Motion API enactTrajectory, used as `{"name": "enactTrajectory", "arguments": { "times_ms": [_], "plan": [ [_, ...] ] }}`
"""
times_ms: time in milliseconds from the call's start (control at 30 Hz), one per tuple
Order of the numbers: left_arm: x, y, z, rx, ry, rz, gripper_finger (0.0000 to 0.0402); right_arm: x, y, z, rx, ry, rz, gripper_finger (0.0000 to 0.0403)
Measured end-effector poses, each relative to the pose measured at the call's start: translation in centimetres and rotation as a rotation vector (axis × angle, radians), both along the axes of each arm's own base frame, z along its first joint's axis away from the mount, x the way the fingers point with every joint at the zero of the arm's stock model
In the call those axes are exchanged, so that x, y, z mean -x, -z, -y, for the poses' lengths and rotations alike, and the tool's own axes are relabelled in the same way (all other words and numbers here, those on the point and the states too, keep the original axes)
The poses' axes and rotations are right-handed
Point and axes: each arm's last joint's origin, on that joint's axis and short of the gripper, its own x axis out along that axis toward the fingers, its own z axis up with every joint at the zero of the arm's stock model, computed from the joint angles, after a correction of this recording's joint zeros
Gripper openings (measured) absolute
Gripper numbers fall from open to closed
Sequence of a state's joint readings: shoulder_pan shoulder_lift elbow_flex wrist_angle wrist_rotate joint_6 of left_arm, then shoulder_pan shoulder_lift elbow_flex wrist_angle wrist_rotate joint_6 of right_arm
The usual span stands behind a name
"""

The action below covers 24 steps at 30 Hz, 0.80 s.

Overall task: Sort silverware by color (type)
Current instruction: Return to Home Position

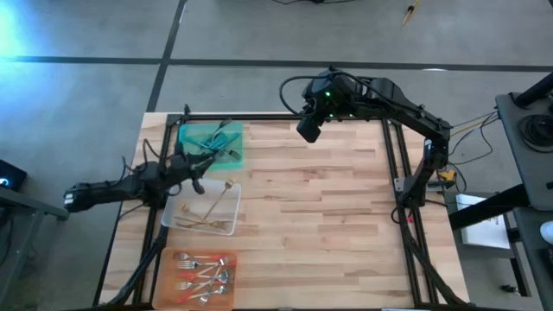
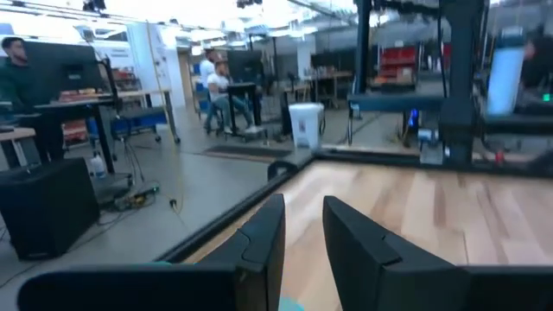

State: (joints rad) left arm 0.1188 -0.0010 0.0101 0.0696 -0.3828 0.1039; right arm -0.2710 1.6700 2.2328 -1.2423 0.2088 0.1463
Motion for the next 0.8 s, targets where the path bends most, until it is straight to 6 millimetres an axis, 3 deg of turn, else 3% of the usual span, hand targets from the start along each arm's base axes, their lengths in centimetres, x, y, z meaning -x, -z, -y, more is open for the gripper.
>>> {"name": "enactTrajectory", "arguments": {
  "times_ms": [800],
  "plan": [
    [0.00,-0.41,-0.10,0.012,-0.009,0.041,0.0065,-0.02,0.01,-0.01,-0.001,0.000,0.001,0.0068]
  ]
}}
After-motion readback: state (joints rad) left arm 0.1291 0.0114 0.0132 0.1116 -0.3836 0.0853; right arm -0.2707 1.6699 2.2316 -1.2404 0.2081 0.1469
